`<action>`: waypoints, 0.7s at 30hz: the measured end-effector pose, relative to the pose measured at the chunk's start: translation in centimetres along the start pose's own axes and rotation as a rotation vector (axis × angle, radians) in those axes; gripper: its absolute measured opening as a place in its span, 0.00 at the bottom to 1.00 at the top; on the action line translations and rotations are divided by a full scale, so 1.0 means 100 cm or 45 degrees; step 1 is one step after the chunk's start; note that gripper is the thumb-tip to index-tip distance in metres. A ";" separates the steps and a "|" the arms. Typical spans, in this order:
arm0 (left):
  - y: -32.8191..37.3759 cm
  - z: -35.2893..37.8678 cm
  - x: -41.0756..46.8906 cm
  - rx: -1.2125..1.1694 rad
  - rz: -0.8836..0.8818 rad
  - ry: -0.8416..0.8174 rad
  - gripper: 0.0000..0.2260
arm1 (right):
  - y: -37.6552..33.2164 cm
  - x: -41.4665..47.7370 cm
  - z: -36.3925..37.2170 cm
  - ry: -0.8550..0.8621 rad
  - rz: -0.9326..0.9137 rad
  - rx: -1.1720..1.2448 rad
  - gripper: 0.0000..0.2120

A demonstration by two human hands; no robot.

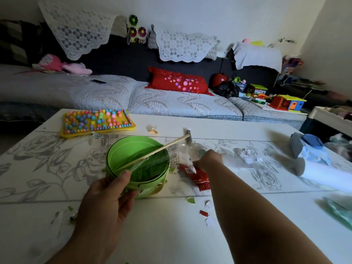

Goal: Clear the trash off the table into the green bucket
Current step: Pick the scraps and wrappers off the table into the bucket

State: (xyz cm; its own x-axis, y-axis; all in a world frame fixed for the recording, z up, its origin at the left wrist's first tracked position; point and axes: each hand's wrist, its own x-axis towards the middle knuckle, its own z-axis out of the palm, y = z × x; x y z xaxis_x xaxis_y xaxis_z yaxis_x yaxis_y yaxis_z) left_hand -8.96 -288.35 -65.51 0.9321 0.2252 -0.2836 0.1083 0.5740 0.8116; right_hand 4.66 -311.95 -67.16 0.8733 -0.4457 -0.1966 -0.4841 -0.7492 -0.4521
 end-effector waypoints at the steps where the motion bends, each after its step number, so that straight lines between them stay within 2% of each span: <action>1: -0.001 -0.001 0.001 -0.001 0.005 0.000 0.03 | -0.001 0.001 -0.002 -0.038 -0.009 -0.048 0.19; 4: -0.001 -0.003 0.006 -0.001 0.012 0.027 0.03 | -0.004 0.006 0.001 -0.013 0.032 -0.096 0.23; 6: -0.001 -0.002 0.007 -0.010 0.009 0.041 0.03 | -0.005 0.009 0.005 0.059 -0.020 0.036 0.16; 8: -0.001 0.000 0.006 -0.010 0.007 0.041 0.02 | -0.003 0.009 0.001 0.127 -0.069 0.302 0.12; 12: -0.001 -0.001 0.005 0.001 0.023 0.028 0.01 | 0.017 0.011 -0.033 0.525 -0.029 0.629 0.13; 14: 0.000 -0.001 0.006 0.005 0.028 0.025 0.01 | 0.033 0.023 -0.044 0.560 0.112 0.576 0.13; 17: 0.001 -0.001 0.008 0.006 0.028 0.030 0.02 | 0.060 0.037 -0.037 0.382 0.298 0.308 0.19; 19: 0.001 -0.002 0.009 0.021 0.033 0.030 0.02 | 0.076 0.040 -0.025 0.319 0.351 0.140 0.21; 21: 0.000 -0.003 0.011 0.039 0.044 0.021 0.03 | 0.082 0.035 -0.019 0.373 0.367 0.103 0.23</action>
State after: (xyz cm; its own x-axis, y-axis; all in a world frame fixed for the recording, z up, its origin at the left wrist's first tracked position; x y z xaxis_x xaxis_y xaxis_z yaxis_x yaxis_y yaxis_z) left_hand -8.05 -287.85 -65.95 0.9297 0.2576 -0.2631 0.0867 0.5414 0.8363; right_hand 3.62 -320.60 -69.89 0.6447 -0.7608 -0.0742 -0.6904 -0.5379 -0.4837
